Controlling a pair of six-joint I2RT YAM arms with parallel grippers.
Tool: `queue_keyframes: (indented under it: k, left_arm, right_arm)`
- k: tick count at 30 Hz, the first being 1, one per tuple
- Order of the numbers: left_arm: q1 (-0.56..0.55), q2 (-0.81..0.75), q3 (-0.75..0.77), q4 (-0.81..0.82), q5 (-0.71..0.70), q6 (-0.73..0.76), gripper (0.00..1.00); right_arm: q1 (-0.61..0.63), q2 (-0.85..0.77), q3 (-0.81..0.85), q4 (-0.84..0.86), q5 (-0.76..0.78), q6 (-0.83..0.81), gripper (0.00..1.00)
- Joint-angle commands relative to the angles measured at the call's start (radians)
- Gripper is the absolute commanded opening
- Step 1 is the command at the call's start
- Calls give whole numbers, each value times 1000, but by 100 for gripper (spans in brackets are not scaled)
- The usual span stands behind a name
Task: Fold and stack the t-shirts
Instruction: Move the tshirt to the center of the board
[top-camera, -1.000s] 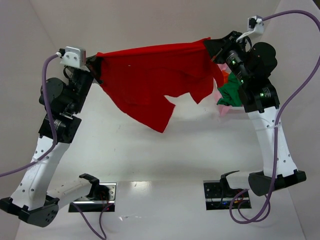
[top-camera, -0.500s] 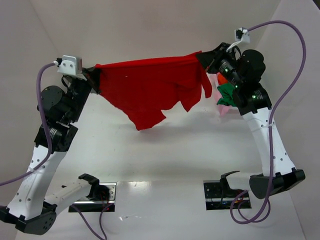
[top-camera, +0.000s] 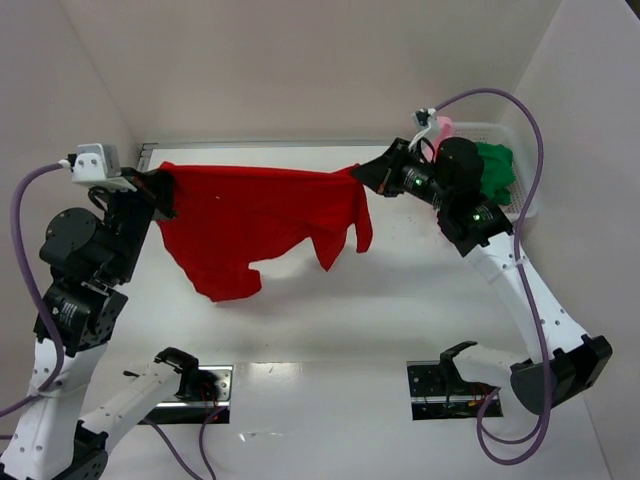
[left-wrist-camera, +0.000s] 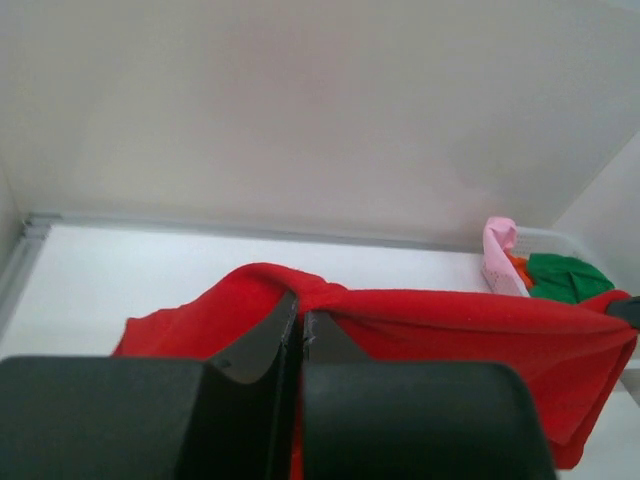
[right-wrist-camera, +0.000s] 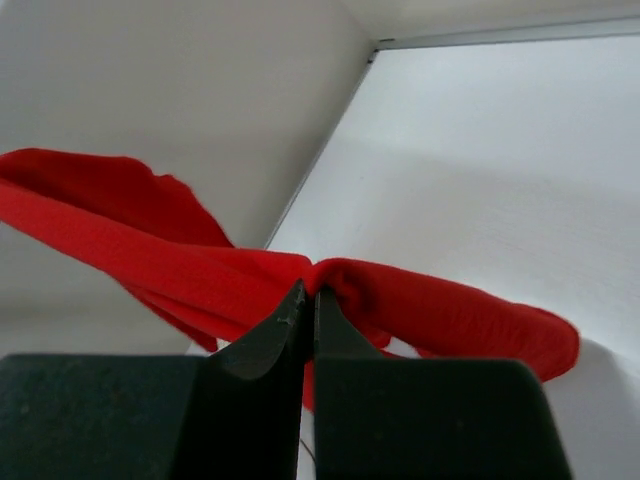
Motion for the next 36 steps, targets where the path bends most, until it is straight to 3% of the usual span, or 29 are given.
queue_keyframes:
  k: [1, 4, 8, 17, 25, 30, 33, 36]
  left_arm:
    - [14, 47, -44, -21, -16, -101, 0]
    - [14, 103, -116, -30, 19, -179, 0]
    - [14, 171, -226, -11, 38, -282, 0]
    - [60, 332, -476, 173, -11, -518, 0]
    - [142, 690, -305, 254, -56, -425, 0]
    - [196, 795, -226, 320, -4, -370, 1]
    - [221, 854, -180, 332, 48, -319, 20]
    - [230, 887, -160, 323, 125, -290, 58]
  right_arm:
    - [-5, -16, -83, -41, 146, 16, 1]
    - [-15, 51, -123, -101, 257, 4, 1]
    - [-36, 138, -187, -51, 276, 4, 1]
    - [-36, 421, -114, 56, 331, 13, 4]
    - [-70, 572, 22, 57, 380, 4, 4]
    - [-107, 605, 58, 76, 380, 4, 4]
    - [-107, 644, 96, 76, 380, -18, 4]
    - [-107, 673, 119, 67, 369, -27, 4]
